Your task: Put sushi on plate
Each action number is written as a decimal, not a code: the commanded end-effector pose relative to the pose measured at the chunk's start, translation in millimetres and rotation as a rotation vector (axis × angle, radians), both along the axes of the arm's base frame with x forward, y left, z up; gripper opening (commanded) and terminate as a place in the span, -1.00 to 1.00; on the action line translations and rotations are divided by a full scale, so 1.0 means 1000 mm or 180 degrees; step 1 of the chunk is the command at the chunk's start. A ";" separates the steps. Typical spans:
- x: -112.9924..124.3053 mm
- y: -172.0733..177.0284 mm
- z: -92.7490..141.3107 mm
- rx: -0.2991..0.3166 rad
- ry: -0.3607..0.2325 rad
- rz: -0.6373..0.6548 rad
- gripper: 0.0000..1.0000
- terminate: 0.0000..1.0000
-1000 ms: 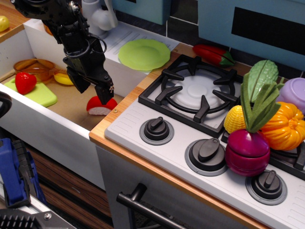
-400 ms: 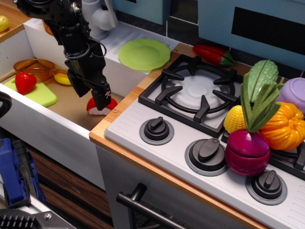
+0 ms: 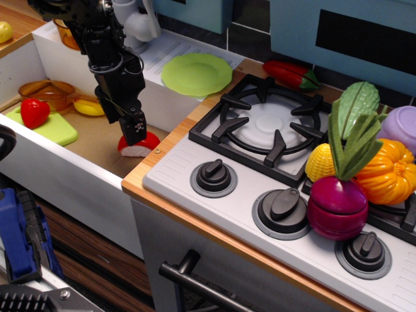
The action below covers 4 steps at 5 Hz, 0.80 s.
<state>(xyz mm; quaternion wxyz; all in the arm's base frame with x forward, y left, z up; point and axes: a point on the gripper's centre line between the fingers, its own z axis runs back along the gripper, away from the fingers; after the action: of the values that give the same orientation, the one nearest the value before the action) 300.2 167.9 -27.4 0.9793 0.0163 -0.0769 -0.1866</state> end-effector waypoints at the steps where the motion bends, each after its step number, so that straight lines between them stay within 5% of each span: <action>1: 0.007 0.007 0.004 0.0076 -0.0181 -0.0214 1.00 -1.00; 4: 0.010 0.011 -0.018 -0.0066 -0.0357 -0.0428 1.00 -1.00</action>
<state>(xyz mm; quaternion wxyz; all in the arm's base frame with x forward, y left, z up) 302.7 170.1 -65.5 0.9614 -0.0141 -0.1270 -0.2438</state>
